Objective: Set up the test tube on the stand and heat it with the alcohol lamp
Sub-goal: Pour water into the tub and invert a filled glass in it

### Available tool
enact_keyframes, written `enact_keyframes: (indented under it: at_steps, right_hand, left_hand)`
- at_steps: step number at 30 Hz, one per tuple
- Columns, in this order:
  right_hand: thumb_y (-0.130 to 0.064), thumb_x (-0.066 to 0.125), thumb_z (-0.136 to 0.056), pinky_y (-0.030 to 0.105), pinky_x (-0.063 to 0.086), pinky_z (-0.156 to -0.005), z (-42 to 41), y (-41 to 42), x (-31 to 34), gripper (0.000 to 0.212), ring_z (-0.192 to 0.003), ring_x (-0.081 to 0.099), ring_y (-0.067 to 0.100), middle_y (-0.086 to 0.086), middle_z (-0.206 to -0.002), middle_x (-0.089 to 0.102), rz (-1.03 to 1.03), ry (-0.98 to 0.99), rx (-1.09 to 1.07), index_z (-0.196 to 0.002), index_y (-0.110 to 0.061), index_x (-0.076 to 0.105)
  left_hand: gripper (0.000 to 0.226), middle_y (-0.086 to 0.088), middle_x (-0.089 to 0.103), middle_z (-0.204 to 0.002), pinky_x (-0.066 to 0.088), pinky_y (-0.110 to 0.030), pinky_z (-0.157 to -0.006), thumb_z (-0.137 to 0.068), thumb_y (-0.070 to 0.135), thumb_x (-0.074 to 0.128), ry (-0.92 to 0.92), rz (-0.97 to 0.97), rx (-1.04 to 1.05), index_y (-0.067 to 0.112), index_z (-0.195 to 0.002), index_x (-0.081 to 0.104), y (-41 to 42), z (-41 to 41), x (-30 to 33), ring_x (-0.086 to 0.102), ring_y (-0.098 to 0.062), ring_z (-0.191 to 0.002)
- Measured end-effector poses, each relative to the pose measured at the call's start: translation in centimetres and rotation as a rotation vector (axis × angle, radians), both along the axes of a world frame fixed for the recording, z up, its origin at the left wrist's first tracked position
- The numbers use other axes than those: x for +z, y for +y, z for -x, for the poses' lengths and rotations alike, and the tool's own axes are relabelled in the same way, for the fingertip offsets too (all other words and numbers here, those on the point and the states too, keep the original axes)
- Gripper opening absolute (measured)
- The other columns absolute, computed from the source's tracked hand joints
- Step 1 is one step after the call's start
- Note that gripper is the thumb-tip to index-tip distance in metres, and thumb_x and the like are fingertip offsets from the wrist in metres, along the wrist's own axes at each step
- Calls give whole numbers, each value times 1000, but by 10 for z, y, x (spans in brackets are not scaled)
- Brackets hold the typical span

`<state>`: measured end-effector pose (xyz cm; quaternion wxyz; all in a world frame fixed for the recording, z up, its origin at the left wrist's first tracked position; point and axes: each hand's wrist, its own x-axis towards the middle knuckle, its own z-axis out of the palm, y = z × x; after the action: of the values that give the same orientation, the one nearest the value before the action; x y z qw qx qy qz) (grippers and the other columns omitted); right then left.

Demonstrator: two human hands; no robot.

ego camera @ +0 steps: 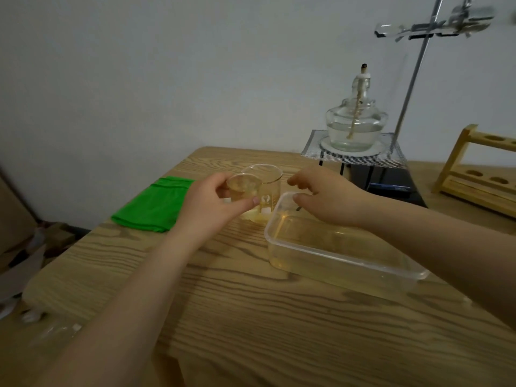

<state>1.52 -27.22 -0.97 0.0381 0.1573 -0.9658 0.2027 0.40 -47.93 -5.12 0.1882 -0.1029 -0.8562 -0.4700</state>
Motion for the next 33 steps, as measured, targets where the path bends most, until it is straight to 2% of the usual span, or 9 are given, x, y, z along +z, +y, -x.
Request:
enact_keyframes:
  at_steps: [5, 9, 12, 15, 17, 20, 26, 29, 33]
  right_hand:
    - [-15, 50, -93, 31, 49, -92, -14, 9, 6, 26, -105, 61, 17, -1, -110, 68, -77, -53, 42, -110, -17, 69]
    - [-18, 57, -90, 24, 47, -85, -22, 21, 4, 22, -98, 62, 14, -1, -105, 71, -156, -95, 51, -104, -14, 73]
    - [-19, 62, -87, 23, 47, -84, -26, 28, 1, 17, -93, 61, 11, -6, -100, 69, -186, -140, 55, -100, -17, 73]
    - [-19, 66, -84, 24, 49, -86, -29, 35, -3, 15, -93, 62, 10, -8, -97, 69, -207, -166, 55, -97, -20, 73]
    - [-18, 67, -82, 28, 51, -88, -32, 38, -4, 16, -94, 63, 11, -7, -98, 69, -227, -194, 55, -97, -20, 73]
    - [-16, 66, -83, 30, 53, -88, -36, 50, -10, 17, -93, 64, 12, -6, -98, 69, -265, -229, 45, -97, -21, 72]
    - [-14, 59, -88, 20, 42, -74, -34, 54, -17, 26, -99, 62, 12, -5, -110, 67, -360, -256, 62, -111, -21, 68]
    - [-19, 62, -87, 20, 43, -79, -31, 56, -21, 32, -105, 60, 14, -4, -117, 66, -391, -284, 67, -118, -20, 64]
    - [-20, 61, -88, 26, 48, -87, -29, 57, -24, 36, -107, 60, 18, -1, -121, 63, -415, -286, 48, -123, -20, 61]
  left_hand:
    - [45, 13, 71, -92, 53, -32, -84, -56, 48, 82, -2, -4, -35, 31, -95, 68, 12, -1, 9, 65, -5, -91]
    - [50, 13, 70, -95, 53, -32, -85, -52, 56, 79, -14, -9, -75, 35, -95, 66, 28, -5, 13, 65, -5, -93]
    - [39, 15, 69, -94, 53, -31, -84, -57, 48, 82, -18, -4, -92, 39, -91, 64, 38, -6, 14, 64, -4, -92]
    - [46, 15, 68, -96, 54, -32, -84, -54, 54, 80, -30, 9, -102, 39, -95, 65, 48, -8, 14, 63, -2, -91]
    - [53, 16, 68, -96, 54, -33, -83, -53, 59, 77, -23, 23, -107, 35, -99, 66, 53, -10, 13, 63, -3, -91]
    - [46, 16, 66, -97, 53, -29, -81, -58, 52, 79, -22, 37, -134, 34, -98, 66, 68, -15, 11, 62, -2, -91]
    - [40, 21, 65, -95, 43, -11, -70, -64, 44, 80, -62, 28, -202, 35, -99, 63, 79, -26, 16, 60, 9, -88]
    - [38, 23, 62, -96, 43, -12, -71, -64, 44, 80, -106, 42, -229, 41, -96, 58, 87, -27, 13, 57, 8, -91]
    - [43, 22, 62, -95, 42, -12, -71, -64, 44, 80, -131, 77, -237, 34, -100, 60, 93, -25, 8, 56, 9, -90]
